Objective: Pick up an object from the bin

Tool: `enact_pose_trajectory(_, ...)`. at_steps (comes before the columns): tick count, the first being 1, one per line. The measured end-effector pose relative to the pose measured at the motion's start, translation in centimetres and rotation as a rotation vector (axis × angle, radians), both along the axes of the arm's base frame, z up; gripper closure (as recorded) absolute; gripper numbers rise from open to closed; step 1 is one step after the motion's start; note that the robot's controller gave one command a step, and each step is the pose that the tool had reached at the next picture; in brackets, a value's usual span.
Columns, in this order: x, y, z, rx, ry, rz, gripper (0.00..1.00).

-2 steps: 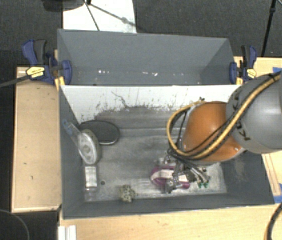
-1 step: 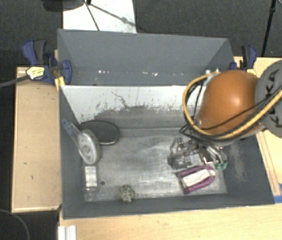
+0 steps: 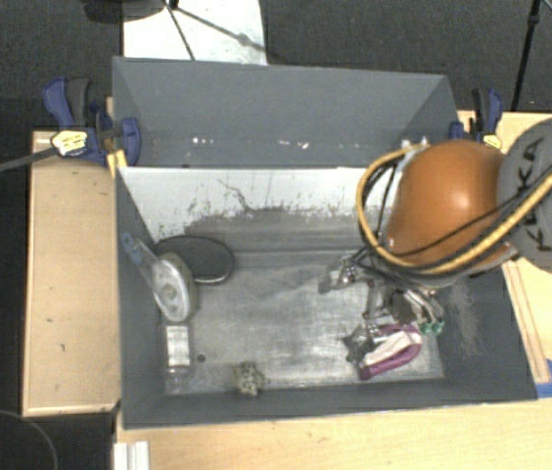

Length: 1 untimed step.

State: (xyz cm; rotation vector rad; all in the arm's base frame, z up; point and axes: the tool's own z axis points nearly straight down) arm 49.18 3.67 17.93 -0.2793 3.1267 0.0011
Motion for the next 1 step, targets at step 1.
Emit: enact_pose_trajectory(1,-0.64,-6.64,-5.18,-0.003,0.006,0.026,0.0)
